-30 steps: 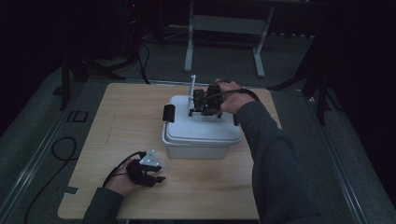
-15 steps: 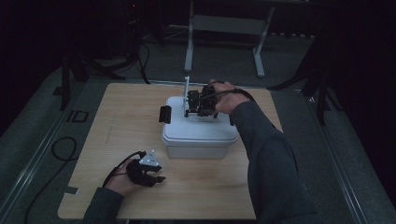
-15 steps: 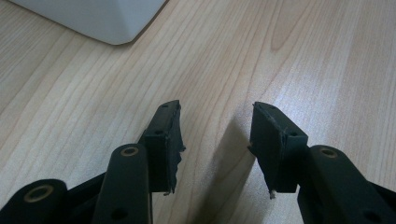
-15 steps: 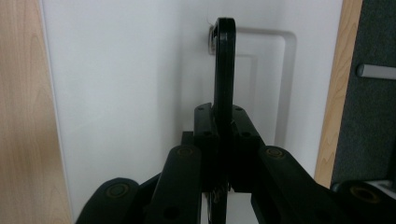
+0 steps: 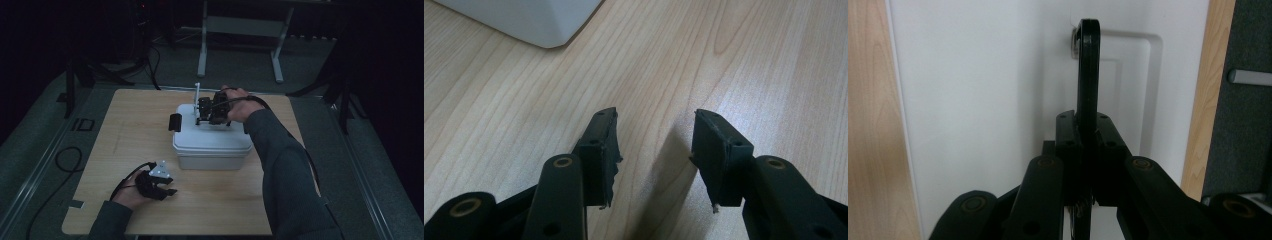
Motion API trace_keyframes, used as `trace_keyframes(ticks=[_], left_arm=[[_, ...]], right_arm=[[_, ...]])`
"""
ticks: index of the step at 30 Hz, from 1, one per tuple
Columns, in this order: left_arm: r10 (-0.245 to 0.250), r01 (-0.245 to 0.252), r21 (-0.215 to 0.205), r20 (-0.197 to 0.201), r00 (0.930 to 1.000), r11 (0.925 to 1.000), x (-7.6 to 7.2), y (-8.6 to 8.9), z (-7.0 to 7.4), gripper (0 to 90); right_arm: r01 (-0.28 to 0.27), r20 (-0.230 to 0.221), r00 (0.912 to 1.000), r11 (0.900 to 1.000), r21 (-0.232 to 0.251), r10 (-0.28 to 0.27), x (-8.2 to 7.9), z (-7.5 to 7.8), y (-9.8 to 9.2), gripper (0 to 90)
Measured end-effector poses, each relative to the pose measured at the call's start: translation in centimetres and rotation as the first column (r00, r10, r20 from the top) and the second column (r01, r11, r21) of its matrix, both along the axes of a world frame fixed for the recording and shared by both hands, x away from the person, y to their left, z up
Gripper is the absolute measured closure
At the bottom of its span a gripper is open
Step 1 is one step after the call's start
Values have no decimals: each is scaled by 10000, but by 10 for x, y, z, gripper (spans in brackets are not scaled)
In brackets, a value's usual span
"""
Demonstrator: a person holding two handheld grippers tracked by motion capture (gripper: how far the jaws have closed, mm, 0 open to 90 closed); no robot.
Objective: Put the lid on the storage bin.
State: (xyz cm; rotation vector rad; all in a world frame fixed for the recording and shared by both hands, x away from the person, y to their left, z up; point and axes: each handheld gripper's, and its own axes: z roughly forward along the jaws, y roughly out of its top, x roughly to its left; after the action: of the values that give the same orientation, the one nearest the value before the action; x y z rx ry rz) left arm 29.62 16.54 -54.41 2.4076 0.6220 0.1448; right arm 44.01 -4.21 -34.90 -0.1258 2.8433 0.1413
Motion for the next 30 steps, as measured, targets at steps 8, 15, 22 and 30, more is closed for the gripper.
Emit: trace_keyframes(ticks=[8, 15, 22, 30], left_arm=[[-13, 13, -4, -22, 10000, 10000, 1, 0, 0, 535], [-28, 28, -10, -38, 10000, 10000, 1, 0, 0, 536], [-9, 8, -19, -38, 10000, 10000, 1, 0, 0, 535], [-17, 17, 11, -21, 10000, 10000, 1, 0, 0, 535]], right_arm=[[-39, 41, 10000, 10000, -24, 39, 1, -4, 2, 842], [6, 19, 10000, 10000, -53, -6, 1, -7, 2, 842], [24, 23, 10000, 10000, -55, -23, 0, -8, 2, 842], [-3, -2, 10000, 10000, -54, 3, -1, -8, 2, 842]])
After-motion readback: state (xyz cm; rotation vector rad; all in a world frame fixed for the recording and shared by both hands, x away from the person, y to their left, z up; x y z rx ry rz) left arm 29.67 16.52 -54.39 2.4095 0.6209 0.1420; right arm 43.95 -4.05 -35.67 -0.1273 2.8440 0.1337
